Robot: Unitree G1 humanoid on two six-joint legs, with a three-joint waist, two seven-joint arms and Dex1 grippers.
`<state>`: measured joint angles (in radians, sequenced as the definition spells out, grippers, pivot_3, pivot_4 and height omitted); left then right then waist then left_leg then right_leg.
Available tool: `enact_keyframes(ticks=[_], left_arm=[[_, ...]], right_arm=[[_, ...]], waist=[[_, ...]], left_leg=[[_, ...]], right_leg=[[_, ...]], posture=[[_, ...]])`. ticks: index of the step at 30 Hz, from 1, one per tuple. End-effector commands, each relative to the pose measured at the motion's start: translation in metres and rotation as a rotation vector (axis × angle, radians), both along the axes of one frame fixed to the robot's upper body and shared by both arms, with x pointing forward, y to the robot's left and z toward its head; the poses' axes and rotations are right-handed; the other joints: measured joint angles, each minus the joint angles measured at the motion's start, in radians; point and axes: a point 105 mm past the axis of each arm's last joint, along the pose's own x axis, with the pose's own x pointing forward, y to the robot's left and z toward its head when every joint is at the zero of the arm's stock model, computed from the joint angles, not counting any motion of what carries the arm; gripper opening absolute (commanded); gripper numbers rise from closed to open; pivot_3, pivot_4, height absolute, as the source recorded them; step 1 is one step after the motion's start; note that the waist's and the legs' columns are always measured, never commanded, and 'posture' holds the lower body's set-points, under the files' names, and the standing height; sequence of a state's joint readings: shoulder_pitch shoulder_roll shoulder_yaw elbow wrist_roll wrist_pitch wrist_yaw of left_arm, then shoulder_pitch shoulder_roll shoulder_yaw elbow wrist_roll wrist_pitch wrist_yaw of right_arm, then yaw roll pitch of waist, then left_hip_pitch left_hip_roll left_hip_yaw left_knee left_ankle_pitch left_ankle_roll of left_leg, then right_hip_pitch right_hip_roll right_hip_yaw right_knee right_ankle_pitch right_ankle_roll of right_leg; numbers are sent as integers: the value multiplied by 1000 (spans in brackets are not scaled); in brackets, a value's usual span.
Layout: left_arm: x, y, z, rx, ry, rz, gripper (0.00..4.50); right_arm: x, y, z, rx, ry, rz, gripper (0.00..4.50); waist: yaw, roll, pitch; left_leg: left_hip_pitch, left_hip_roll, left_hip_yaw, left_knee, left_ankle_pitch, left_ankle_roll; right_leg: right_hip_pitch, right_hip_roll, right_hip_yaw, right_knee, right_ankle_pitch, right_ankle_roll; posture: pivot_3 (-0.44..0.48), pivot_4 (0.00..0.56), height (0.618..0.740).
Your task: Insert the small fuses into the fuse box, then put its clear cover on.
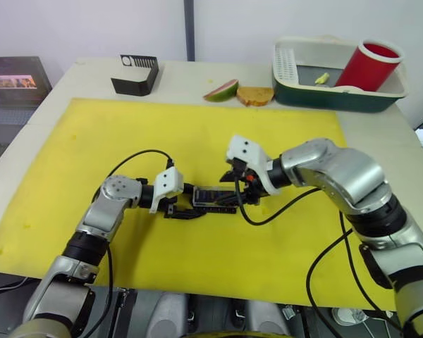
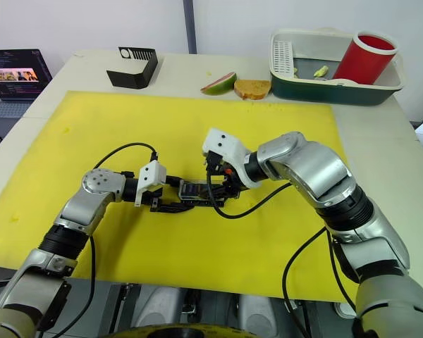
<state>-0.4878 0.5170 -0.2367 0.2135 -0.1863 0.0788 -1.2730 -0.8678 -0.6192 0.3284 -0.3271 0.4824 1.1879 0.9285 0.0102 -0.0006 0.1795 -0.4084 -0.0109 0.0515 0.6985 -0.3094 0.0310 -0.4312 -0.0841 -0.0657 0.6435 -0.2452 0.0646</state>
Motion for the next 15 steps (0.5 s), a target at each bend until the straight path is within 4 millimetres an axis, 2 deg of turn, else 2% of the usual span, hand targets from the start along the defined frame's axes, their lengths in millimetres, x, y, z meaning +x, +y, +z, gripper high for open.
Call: enact_keyframes(ticks=[1, 7, 10, 13, 15], left_arm=[[-6, -5, -6, 8, 23, -25, 2552], [-6, -6, -5, 4, 32, -28, 2552], [-6, -6, -6, 7, 35, -29, 2552], [-6, -5, -7, 11, 37, -31, 2552], [-6, -5, -7, 14, 38, -33, 2552]], right_arm=[[-2, 2, 37, 154, -196, 51, 3423], [-7, -7, 15, 256, -300, 60, 3423], [-8, -9, 5, 256, -263, 69, 3423], [-6, -13, -2, 273, -212, 47, 2529], [-4, -13, -6, 276, -208, 37, 1508]], waist=[[1, 0, 0], [1, 0, 0], [0, 0, 0], [1, 0, 0], [2, 0, 0]], left_leg=[[0, 0, 0, 0, 0, 0], [0, 0, 0, 0, -1, 1], [0, 0, 0, 0, 0, 1], [1, 0, 0, 0, 0, 1], [1, 0, 0, 0, 0, 1]], right_leg=[[0, 0, 0, 0, 0, 0], [2, 0, 0, -3, 0, 0], [2, 0, 0, -2, 0, 0], [2, 1, 0, -1, 0, 0], [2, 1, 0, -2, 0, 0]], posture=[[0, 150, 740], [0, 150, 740], [0, 150, 740], [0, 150, 740], [0, 150, 740]])
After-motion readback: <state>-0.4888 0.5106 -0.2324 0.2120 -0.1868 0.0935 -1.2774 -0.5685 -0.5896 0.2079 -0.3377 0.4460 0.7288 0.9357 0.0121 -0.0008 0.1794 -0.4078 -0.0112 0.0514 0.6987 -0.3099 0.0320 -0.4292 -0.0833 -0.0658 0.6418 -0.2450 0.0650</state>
